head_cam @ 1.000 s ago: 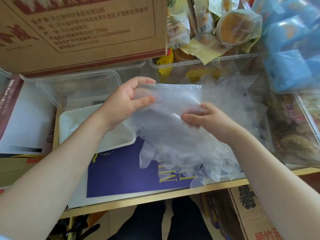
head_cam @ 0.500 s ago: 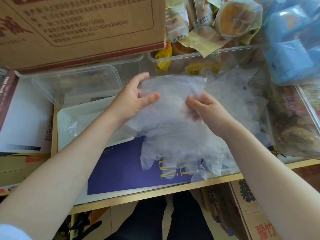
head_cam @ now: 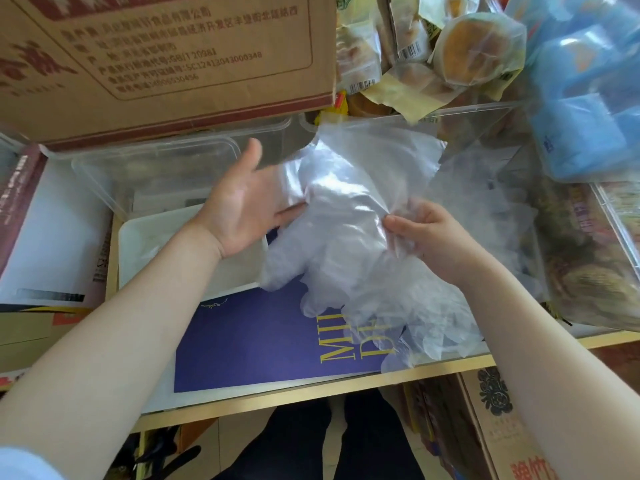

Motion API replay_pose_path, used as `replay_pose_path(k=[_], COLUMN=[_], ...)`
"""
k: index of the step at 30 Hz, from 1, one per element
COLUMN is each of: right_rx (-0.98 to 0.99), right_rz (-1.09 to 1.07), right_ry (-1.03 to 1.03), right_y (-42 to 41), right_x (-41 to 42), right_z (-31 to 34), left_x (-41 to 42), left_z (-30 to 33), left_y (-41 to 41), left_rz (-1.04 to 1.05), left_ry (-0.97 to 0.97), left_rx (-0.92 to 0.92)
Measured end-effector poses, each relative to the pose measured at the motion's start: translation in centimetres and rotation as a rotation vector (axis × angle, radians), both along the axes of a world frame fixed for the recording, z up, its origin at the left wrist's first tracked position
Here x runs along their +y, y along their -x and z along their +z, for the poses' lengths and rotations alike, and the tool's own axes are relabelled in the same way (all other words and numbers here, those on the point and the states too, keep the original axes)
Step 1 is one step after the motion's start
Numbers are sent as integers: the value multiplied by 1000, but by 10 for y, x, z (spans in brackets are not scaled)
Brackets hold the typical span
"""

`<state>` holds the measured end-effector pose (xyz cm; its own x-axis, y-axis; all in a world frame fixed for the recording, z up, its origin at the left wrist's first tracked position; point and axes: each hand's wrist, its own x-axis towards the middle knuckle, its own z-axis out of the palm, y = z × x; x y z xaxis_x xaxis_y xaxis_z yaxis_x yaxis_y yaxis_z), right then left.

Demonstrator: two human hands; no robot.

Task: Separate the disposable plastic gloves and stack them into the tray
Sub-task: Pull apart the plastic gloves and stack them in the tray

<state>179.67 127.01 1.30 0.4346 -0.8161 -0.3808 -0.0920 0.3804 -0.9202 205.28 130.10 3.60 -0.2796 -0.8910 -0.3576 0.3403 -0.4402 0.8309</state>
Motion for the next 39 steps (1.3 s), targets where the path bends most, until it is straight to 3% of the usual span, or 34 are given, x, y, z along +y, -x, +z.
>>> replay_pose_path(k=[1,3,5,9,14,17,21,24,29,34,39], right_rx=[-41,-112,-138,-64,-105,-88,-309,-376,-145,-35,425], right_rz=[-42,-121,-165,-188,-135,-157,-239,-98,168,214,209], right_ry=[-19,-82,-120,-69,-87,-13,-91,-95,177,249,680], right_y=[0,0,0,-1,2,-1,-2,3,18,26,24], right_x=[0,1,2,5,8,7,5,5,1,-3,-3], right_z=[-1,-2,-6,-13,-10,-7,-5,8,9,14,0], left_x=[3,10,16,17,13,14,10,5,4,14,22], left_z=[-2,-10,-17,-21,-20,-19,-14,-6,-11,-10,-12], left_y=[-1,0,13,41,48,53,64,67,60,52,54], left_rz=[-3,0,15,230,456,510,635,648,561,448,291], left_ry=[-29,-46,-37,15,69,78,-51,-158,-266,-220,-38], left_rx=[117,174,51,-419,-591,-563,-312,-189,-163,156,-17])
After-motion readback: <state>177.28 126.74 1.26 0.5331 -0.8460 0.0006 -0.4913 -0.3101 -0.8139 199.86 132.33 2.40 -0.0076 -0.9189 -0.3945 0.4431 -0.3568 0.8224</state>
